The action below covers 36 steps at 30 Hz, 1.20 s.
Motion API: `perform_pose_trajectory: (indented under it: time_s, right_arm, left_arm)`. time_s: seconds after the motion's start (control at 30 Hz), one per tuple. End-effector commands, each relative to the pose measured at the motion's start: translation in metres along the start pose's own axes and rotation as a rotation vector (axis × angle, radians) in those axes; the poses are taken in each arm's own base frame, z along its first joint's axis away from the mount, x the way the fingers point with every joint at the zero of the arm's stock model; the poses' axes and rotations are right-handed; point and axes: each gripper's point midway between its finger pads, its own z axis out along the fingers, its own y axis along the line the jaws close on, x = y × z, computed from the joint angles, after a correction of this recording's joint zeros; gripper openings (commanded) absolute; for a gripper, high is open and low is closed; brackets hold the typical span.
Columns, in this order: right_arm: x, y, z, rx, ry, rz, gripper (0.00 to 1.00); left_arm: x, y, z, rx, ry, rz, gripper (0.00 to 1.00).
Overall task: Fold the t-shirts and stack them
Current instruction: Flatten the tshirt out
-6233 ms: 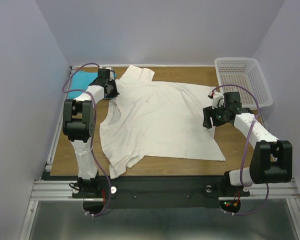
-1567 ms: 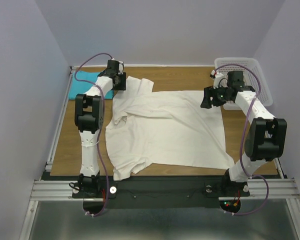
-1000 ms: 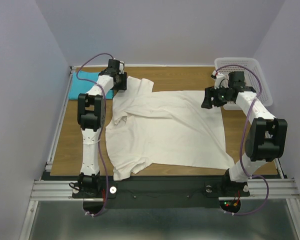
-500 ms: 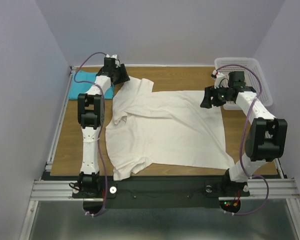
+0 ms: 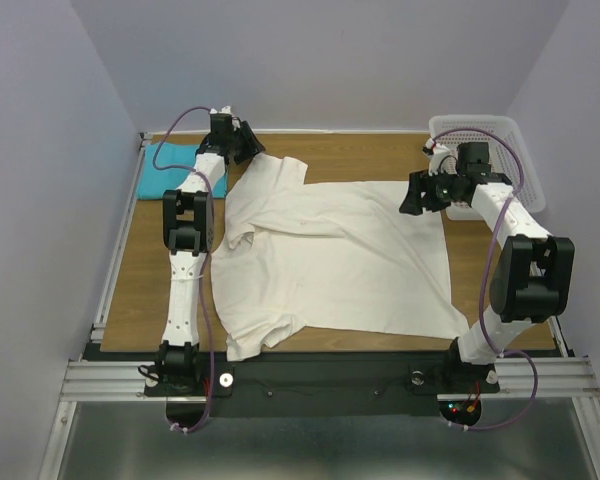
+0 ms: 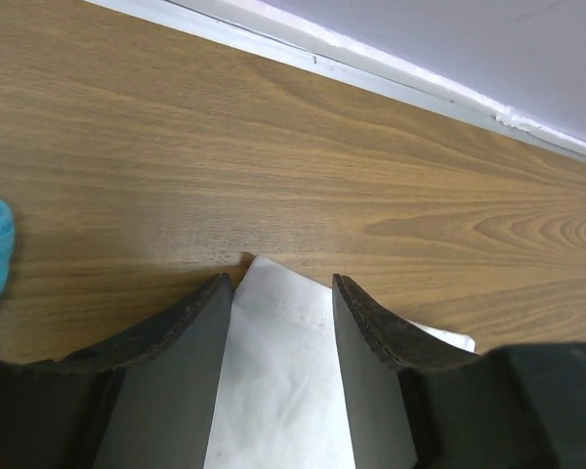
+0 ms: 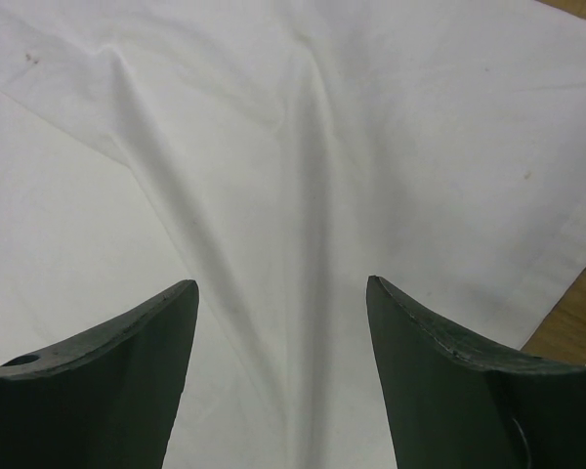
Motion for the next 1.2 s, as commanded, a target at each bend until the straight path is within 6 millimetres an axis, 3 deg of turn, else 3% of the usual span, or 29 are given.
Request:
perform_pose_trajectory:
  time_s: [0.0, 0.33, 0.53, 0.67, 0.97, 1.1, 1.17]
  right_arm:
    - [-0.017, -0.004, 0.0, -0.007, -0.058, -0.013, 0.75]
    - [-0.018, -0.004, 0.0, -0.015, -0.067, 0.0, 0.75]
    - [-0.018, -0.007, 0.0, -0.009, -0.068, 0.009, 0.75]
    - [-0.019, -0.008, -0.002, -0.007, -0.072, 0.012, 0.75]
    - [-0.017, -0.01, -0.002, -0.007, -0.069, 0.019, 0.75]
    - [-0.016, -0.012, -0.002, -0.003, -0.068, 0.021, 0.75]
    - [-0.016, -0.013, -0.002, -0.003, -0.067, 0.02, 0.75]
  left_arm:
    - [-0.007, -0.008, -0.002, 0.016, -0.002, 0.017, 0.56]
    - [0.015, 0.016, -0.01, -0.121, 0.078, 0.104, 0.5]
    - [0.031, 0.014, -0.008, -0.121, 0.125, 0.139, 0.48]
    - [0.033, 0.002, -0.006, -0.098, 0.131, 0.172, 0.44]
    - [0.032, -0.008, -0.009, -0.067, 0.137, 0.216, 0.29]
    - [0.022, -0.016, -0.013, -0.049, 0.112, 0.237, 0.17]
    - [0.013, -0.023, -0.016, -0.032, 0.089, 0.25, 0.06]
